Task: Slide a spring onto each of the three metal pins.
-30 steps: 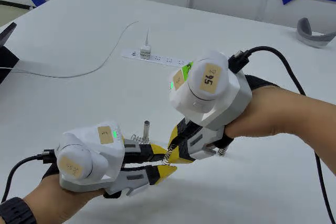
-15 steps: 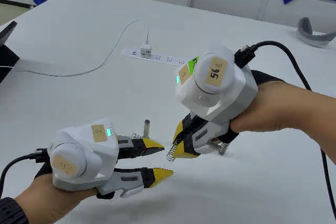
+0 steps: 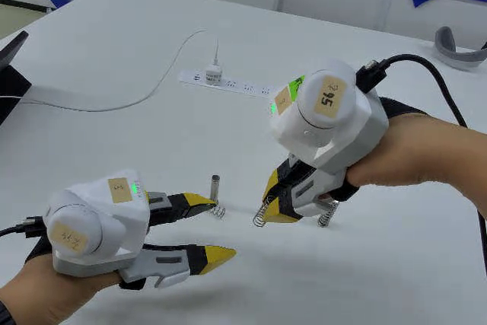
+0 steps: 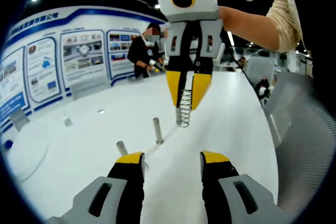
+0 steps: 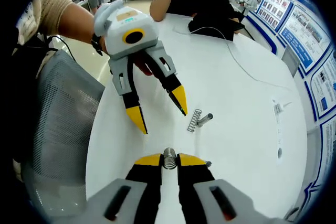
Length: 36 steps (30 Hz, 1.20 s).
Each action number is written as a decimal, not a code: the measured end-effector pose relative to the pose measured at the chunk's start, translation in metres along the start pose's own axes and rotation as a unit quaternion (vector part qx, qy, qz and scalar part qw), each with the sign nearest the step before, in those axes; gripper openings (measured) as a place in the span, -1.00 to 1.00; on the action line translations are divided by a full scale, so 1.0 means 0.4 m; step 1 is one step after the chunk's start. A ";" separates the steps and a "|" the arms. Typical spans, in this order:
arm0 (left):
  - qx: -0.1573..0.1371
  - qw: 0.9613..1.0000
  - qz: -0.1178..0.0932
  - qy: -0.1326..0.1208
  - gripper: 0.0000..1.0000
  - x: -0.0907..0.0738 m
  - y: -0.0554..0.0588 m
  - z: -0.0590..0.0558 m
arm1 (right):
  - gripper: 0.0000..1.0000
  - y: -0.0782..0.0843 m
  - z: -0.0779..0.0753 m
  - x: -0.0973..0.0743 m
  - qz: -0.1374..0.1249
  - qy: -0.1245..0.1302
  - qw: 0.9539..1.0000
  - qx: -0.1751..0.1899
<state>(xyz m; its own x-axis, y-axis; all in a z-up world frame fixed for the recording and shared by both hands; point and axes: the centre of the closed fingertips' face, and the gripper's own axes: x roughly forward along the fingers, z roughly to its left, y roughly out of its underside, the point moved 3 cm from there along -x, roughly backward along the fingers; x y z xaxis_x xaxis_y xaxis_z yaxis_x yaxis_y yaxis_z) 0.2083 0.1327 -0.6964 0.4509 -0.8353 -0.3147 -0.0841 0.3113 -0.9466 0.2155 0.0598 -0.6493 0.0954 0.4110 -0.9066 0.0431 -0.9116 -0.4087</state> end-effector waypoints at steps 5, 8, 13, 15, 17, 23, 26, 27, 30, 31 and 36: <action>-0.007 1.000 -0.001 -0.014 -0.07 -0.013 0.005 0.016 | -0.76 0.006 -0.011 -0.006 0.003 0.004 1.000 0.003; -0.010 1.000 0.000 -0.021 -0.04 -0.020 0.008 0.023 | -0.76 0.011 -0.020 -0.011 0.005 0.008 1.000 0.004; -0.016 0.999 0.000 -0.030 0.03 -0.031 0.012 0.036 | -0.76 0.016 -0.033 -0.021 0.007 0.013 1.000 0.008; -0.019 0.999 0.001 -0.035 0.06 -0.035 0.014 0.041 | -0.76 0.019 -0.040 -0.025 0.007 0.017 1.000 0.009; -0.022 0.999 0.001 -0.039 0.08 -0.040 0.016 0.047 | -0.76 0.022 -0.047 -0.030 0.008 0.020 1.000 0.011; -0.026 0.999 0.003 -0.047 0.12 -0.046 0.023 0.056 | -0.76 0.033 -0.069 -0.036 0.014 0.027 0.999 0.017; -0.028 0.998 0.005 -0.048 0.14 -0.048 0.026 0.056 | -0.76 0.037 -0.079 -0.036 0.018 0.029 0.999 0.018; -0.028 0.998 0.005 -0.048 0.15 -0.048 0.027 0.056 | -0.76 0.038 -0.082 -0.036 0.018 0.029 0.999 0.018; -0.029 0.998 0.005 -0.048 0.16 -0.048 0.027 0.057 | -0.76 0.043 -0.092 -0.035 0.023 0.032 0.999 0.019; -0.029 0.998 0.005 -0.049 0.17 -0.048 0.026 0.058 | -0.76 0.044 -0.097 -0.035 0.024 0.034 0.999 0.019; -0.031 0.998 0.005 -0.050 0.20 -0.049 0.026 0.060 | -0.76 0.048 -0.116 -0.033 0.031 0.039 0.999 0.021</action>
<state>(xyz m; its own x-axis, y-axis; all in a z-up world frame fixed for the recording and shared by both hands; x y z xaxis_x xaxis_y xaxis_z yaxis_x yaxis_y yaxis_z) 0.2199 0.1631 -0.6984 0.5365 -0.7814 -0.3187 -0.1422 0.2886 -0.9469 0.2611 0.0370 -0.6403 0.1738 0.3509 -0.9202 -0.0064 -0.9339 -0.3574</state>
